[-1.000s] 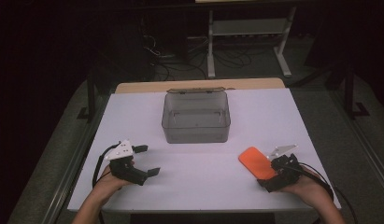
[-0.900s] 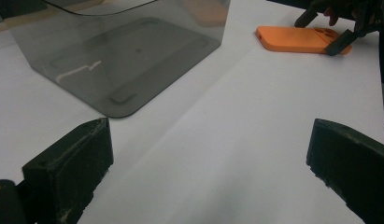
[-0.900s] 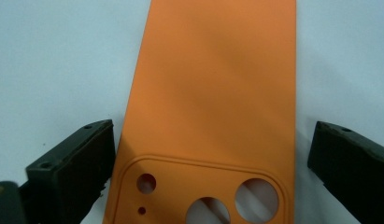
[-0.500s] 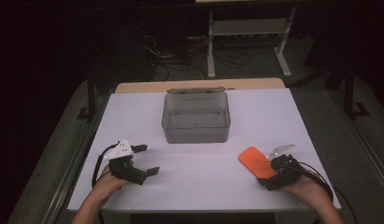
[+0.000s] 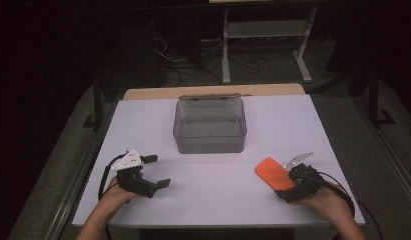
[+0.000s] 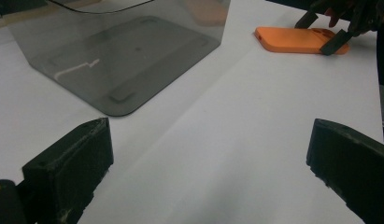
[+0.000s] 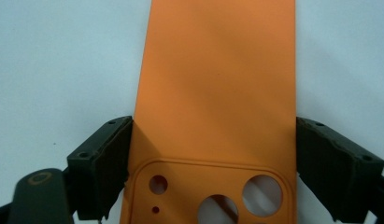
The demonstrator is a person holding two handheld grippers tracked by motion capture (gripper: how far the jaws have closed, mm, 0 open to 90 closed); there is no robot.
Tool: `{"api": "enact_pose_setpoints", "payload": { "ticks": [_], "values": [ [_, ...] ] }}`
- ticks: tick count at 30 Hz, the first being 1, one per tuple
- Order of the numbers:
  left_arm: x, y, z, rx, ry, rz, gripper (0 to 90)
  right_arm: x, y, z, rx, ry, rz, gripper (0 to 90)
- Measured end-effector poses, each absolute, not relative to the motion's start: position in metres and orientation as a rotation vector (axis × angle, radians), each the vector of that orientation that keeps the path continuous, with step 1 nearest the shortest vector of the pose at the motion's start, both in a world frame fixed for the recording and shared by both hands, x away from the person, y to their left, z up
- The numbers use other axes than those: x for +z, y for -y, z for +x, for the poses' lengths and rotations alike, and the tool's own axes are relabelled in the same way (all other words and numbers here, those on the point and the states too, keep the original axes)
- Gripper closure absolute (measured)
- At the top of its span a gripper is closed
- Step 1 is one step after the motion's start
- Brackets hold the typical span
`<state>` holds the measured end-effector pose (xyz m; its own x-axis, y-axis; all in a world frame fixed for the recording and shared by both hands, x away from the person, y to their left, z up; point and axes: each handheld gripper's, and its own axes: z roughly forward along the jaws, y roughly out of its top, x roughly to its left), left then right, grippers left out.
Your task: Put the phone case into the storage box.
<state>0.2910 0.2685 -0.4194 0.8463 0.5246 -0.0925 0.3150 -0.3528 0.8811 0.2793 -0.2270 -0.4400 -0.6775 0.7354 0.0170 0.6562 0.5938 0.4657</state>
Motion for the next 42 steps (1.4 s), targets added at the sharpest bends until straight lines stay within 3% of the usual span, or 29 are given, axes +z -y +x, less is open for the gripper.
{"api": "enact_pose_setpoints", "payload": {
  "ticks": [42],
  "values": [
    [-0.42,-0.268,0.29,0.237,-0.602,1.974,0.3,-0.423,0.24,0.286,0.835,-2.622,1.17,15.2]
  ]
}}
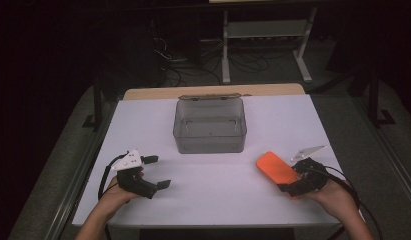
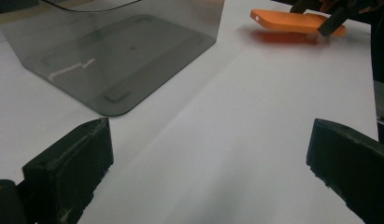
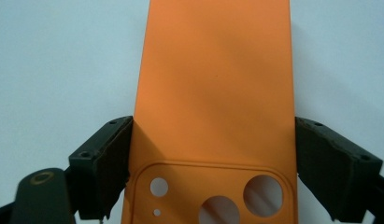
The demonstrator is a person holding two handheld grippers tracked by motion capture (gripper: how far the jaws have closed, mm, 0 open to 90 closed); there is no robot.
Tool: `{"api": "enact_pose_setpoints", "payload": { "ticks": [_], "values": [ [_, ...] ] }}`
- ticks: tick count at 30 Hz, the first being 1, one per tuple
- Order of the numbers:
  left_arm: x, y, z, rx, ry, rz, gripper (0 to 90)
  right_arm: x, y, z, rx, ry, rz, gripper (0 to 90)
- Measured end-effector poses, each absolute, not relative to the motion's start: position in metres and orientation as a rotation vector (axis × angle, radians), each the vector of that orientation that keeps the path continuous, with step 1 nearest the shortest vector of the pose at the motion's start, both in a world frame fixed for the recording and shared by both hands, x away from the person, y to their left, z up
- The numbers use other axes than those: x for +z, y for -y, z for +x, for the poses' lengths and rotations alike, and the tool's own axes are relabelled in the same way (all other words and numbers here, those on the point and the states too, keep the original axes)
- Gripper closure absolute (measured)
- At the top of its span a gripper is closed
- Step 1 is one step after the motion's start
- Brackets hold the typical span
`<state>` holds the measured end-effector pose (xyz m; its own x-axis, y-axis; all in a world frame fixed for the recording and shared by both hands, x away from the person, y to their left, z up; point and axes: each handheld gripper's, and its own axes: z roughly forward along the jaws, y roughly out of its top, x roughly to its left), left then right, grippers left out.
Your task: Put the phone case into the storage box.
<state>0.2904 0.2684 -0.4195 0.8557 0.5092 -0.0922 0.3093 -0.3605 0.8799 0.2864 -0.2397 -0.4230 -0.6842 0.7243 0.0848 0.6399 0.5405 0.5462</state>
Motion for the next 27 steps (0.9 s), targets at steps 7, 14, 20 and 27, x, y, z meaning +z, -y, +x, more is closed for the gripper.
{"api": "enact_pose_setpoints", "payload": {
  "ticks": [7,14,20,27],
  "values": [
    [-0.42,-0.268,0.291,0.237,-0.601,1.975,0.3,-0.42,0.235,0.29,0.824,-2.631,1.141,15.2],
    [-0.42,-0.269,0.291,0.238,-0.604,1.971,0.3,-0.417,0.23,0.293,0.832,-2.646,1.114,15.2],
    [-0.42,-0.269,0.291,0.238,-0.603,1.973,0.3,-0.411,0.226,0.295,0.851,-2.648,1.092,15.2],
    [-0.42,-0.269,0.291,0.238,-0.604,1.971,0.3,-0.407,0.22,0.296,0.858,-2.66,1.066,15.2]
  ]
}}
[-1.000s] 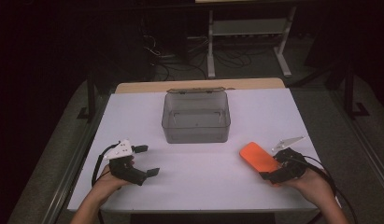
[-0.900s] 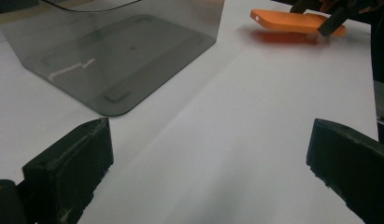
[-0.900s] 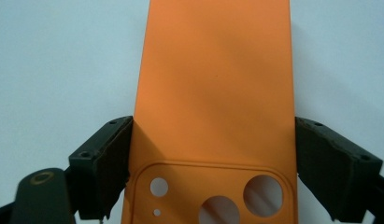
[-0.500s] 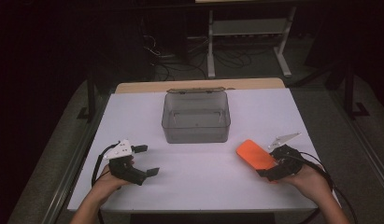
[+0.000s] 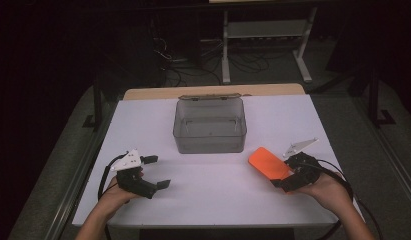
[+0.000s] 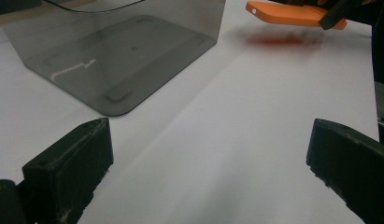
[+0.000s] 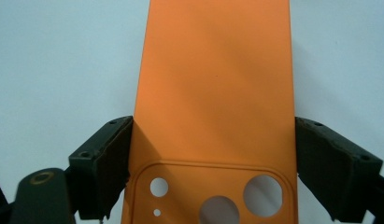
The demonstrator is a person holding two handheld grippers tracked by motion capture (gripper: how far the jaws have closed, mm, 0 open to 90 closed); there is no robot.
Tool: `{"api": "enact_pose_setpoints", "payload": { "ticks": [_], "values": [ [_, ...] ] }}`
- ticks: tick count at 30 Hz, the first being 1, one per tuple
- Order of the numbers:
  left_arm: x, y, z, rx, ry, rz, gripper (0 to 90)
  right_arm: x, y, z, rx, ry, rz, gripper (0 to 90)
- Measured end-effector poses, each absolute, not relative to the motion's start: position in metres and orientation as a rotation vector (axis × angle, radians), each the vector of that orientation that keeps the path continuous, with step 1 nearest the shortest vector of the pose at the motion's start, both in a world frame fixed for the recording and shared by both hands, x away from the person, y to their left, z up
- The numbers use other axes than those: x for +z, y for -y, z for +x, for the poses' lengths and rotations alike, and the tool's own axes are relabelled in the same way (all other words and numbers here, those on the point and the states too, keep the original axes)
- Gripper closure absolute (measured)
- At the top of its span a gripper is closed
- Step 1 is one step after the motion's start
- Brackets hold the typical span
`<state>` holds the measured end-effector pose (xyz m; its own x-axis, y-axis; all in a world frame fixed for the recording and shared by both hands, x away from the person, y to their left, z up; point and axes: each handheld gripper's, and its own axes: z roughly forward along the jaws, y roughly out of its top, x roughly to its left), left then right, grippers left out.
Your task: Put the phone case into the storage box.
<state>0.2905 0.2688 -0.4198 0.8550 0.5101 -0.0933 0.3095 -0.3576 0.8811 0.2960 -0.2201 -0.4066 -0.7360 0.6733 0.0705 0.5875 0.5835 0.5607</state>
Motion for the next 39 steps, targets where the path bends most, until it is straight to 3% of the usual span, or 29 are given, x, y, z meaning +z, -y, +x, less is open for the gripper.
{"api": "enact_pose_setpoints", "payload": {
  "ticks": [39],
  "values": [
    [-0.419,-0.27,0.291,0.227,-0.609,1.966,0.3,-0.395,0.176,0.309,0.869,-2.735,0.913,15.2]
  ]
}}
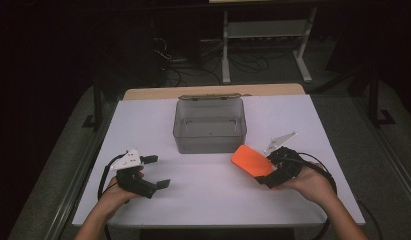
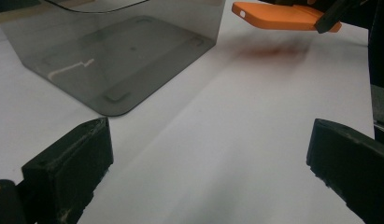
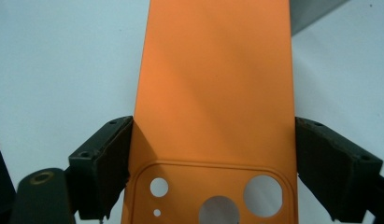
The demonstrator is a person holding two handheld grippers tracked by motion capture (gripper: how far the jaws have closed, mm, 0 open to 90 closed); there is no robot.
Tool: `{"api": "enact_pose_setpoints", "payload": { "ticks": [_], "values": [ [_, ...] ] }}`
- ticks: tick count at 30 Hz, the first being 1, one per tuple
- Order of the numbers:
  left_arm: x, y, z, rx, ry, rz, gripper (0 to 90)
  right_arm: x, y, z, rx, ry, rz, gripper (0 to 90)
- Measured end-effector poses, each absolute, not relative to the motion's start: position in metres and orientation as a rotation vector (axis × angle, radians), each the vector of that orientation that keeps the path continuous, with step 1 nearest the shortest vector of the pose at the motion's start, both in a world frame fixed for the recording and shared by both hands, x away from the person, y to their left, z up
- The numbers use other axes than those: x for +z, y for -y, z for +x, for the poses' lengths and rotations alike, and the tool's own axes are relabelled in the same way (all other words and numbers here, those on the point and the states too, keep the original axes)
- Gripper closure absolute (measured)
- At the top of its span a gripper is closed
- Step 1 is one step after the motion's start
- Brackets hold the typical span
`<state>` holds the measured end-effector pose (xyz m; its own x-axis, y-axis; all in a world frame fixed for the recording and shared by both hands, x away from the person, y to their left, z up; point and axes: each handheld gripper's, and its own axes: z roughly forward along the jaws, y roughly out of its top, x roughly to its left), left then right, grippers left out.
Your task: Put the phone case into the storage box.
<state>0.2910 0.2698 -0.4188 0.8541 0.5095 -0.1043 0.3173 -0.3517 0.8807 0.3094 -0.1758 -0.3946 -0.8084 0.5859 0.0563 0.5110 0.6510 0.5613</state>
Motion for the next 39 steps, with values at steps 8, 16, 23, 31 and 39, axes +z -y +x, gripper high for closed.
{"api": "enact_pose_setpoints", "payload": {
  "ticks": [8,16,23,31,39],
  "values": [
    [-0.419,-0.269,0.291,0.226,-0.603,1.969,0.3,-0.393,0.168,0.311,0.873,-2.745,0.894,15.2],
    [-0.419,-0.27,0.291,0.227,-0.602,1.97,0.3,-0.392,0.156,0.314,0.869,-2.757,0.859,15.2],
    [-0.419,-0.27,0.291,0.226,-0.603,1.969,0.3,-0.392,0.147,0.317,0.87,-2.771,0.815,15.2],
    [-0.419,-0.27,0.29,0.228,-0.602,1.963,0.3,-0.391,0.136,0.32,0.868,-2.782,0.787,15.1],
    [-0.418,-0.27,0.29,0.229,-0.6,1.963,0.3,-0.389,0.125,0.322,0.871,-2.792,0.748,15.2]
  ]
}}
